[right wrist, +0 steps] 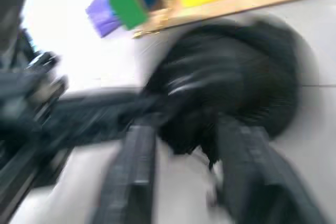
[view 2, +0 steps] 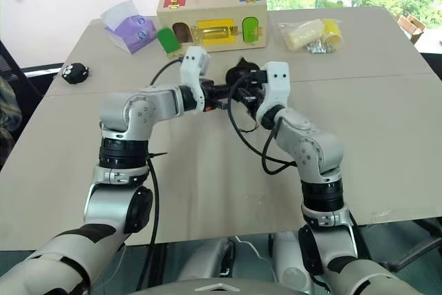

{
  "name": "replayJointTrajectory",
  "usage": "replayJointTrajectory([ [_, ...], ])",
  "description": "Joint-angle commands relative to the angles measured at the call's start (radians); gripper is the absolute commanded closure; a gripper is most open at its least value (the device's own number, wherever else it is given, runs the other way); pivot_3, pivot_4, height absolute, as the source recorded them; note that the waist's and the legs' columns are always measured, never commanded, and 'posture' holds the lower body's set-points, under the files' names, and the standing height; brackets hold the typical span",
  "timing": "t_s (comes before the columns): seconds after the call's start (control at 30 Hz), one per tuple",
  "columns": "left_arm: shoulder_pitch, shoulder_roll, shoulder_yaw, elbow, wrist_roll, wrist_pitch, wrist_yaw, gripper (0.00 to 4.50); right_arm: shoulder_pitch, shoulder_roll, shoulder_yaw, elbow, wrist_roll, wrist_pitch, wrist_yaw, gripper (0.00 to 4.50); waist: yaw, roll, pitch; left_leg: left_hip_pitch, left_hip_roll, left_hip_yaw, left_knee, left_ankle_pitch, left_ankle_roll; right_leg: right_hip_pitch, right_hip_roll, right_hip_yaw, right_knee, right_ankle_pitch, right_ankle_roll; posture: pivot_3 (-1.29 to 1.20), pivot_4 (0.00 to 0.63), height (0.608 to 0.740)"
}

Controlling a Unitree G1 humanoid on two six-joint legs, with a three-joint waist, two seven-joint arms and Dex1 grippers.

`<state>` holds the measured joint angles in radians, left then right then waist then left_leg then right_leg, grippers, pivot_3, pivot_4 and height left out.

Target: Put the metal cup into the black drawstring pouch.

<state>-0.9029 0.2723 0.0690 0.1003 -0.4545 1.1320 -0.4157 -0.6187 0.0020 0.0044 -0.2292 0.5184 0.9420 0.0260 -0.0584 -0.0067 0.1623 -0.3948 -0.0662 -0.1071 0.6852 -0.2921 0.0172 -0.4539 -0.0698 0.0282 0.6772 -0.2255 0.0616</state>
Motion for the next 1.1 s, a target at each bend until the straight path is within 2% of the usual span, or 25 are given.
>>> replayJointTrajectory([
  [0.03,-0.021,-0.002,0.009,-0.001,0.001,-0.029,0.003,4.5,0.005,-0.022,-0.007,-0.068,0.012,0.005,0.029,1.36,0.001,0.0,0.0,0.0,0.0,0.0,0.0,0.0,0.0,0.0,0.0,0.0,0.0,0.0,0.0,0.0,0.15,0.71],
  [0.17,-0.024,-0.006,0.017,0.002,-0.003,-0.027,0.013,4.5,0.039,-0.074,-0.018,-0.123,0.03,0.039,0.067,1.36,0.007,0.0,0.0,-0.001,-0.002,0.0,0.001,0.0,0.0,0.0,0.0,0.0,-0.001,0.0,0.0,0.0,0.15,0.71],
  [0.37,-0.051,-0.016,0.059,0.032,-0.019,-0.011,0.035,4.5,0.15,-0.223,-0.017,-0.273,0.129,0.052,0.254,1.36,0.018,0.0,0.0,-0.001,-0.001,0.0,0.001,0.0,0.0,0.0,0.0,-0.001,-0.001,0.0,0.0,0.0,0.15,0.71],
  [0.43,-0.06,-0.024,0.074,0.041,-0.023,-0.008,0.045,4.5,0.201,-0.275,0.024,-0.302,0.146,0.07,0.313,1.36,0.017,0.0,0.0,-0.001,-0.001,0.0,0.001,0.0,0.0,0.0,0.0,-0.001,-0.001,0.0,0.0,0.0,0.15,0.71],
  [0.5,-0.072,-0.041,0.099,0.057,-0.032,0.006,0.064,4.5,0.233,-0.289,0.096,-0.263,0.078,0.043,0.297,1.36,0.016,-0.001,0.0,-0.001,-0.001,0.0,0.001,0.0,0.0,0.0,0.0,-0.001,-0.001,0.0,0.0,0.0,0.15,0.71],
  [0.63,-0.082,-0.072,0.125,0.059,-0.045,0.028,0.097,4.5,0.202,-0.278,0.257,-0.044,-0.158,-0.129,0.235,1.36,0.017,-0.001,0.0,0.0,-0.001,0.002,0.001,0.0,0.0,0.0,0.0,0.001,0.001,0.0,0.0,0.0,0.15,0.71],
  [0.87,-0.132,-0.163,0.223,0.061,-0.082,0.076,0.206,4.5,0.13,-0.132,0.268,0.222,-0.297,-0.401,0.217,1.36,0.018,-0.001,-0.001,0.0,-0.001,0.001,0.002,0.0,0.0,0.0,0.0,0.0,0.001,0.0,0.0,0.0,0.15,0.71],
  [1.1,-0.132,-0.234,0.266,0.021,-0.105,0.108,0.291,4.5,0.064,-0.049,0.28,0.374,-0.342,-0.557,0.304,1.36,0.015,-0.001,-0.001,0.0,-0.001,0.001,0.002,0.0,-0.001,0.0,0.0,0.0,0.001,0.0,0.0,0.0,0.15,0.71],
])
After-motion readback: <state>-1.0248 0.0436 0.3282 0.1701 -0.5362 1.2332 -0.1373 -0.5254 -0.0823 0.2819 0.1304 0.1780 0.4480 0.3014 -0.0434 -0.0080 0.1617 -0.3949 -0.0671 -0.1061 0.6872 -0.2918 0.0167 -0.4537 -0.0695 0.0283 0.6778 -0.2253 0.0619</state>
